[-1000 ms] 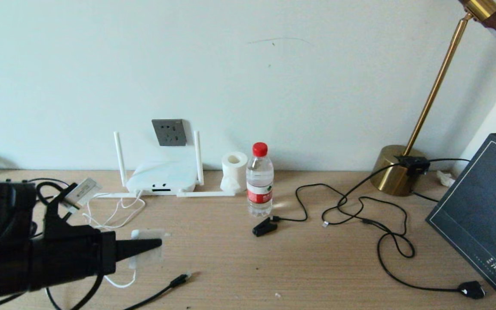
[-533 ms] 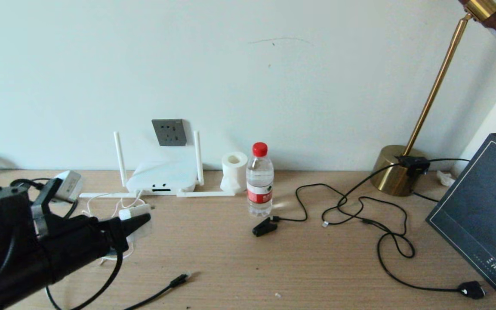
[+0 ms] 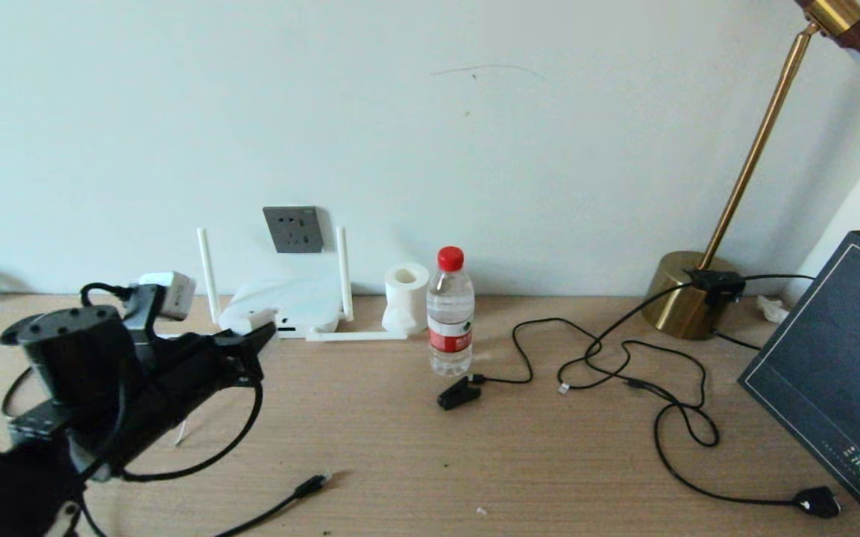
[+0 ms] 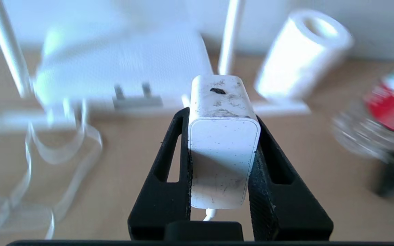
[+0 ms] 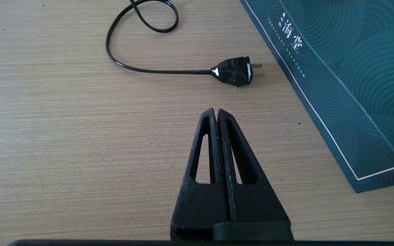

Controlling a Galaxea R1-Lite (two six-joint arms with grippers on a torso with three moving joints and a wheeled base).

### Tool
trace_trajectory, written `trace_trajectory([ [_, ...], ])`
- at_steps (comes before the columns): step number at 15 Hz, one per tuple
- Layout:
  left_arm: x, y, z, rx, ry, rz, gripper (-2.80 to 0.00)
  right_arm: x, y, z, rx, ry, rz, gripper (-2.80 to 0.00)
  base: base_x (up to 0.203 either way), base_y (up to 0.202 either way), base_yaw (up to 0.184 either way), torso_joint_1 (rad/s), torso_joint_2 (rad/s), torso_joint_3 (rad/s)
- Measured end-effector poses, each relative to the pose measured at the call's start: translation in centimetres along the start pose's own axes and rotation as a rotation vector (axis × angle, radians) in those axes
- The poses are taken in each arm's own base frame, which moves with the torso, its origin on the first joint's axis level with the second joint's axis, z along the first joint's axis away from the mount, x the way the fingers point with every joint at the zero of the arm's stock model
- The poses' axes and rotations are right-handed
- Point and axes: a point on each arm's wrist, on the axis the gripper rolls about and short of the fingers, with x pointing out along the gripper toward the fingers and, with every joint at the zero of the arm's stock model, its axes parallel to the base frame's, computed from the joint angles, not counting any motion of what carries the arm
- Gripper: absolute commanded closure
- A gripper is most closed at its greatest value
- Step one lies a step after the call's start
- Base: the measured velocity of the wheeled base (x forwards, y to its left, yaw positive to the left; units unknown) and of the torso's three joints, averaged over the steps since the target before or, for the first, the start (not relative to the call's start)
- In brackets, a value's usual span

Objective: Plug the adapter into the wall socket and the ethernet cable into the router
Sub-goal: Align plug and socket

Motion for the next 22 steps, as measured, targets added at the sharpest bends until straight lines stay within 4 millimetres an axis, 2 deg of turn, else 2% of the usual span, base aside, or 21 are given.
trace_trajectory([
  [3,3.9,0.3,-0.9,0.08,-0.12,0.03,0.0,0.0,0.0,0.0,0.0,0.0,0.0,0.0,0.0,0.0,0.0,0.0,0.0,0.0],
  [8,9.3,1.0,-0.4,0.125,-0.243,0.054,0.0,0.0,0.0,0.0,0.0,0.0,0.0,0.0,0.0,0.0,0.0,0.0,0.0,0.0],
  [11,11.8,1.2,0.4,0.156,-0.316,0.063,0.0,0.0,0.0,0.0,0.0,0.0,0.0,0.0,0.0,0.0,0.0,0.0,0.0,0.0],
  [16,13.9,1.4,0.9,0.16,-0.378,0.067,0.0,0.0,0.0,0.0,0.0,0.0,0.0,0.0,0.0,0.0,0.0,0.0,0.0,0.0],
  [22,14.3,1.9,1.1,0.157,-0.391,0.09,0.0,0.0,0.0,0.0,0.0,0.0,0.0,0.0,0.0,0.0,0.0,0.0,0.0,0.0],
])
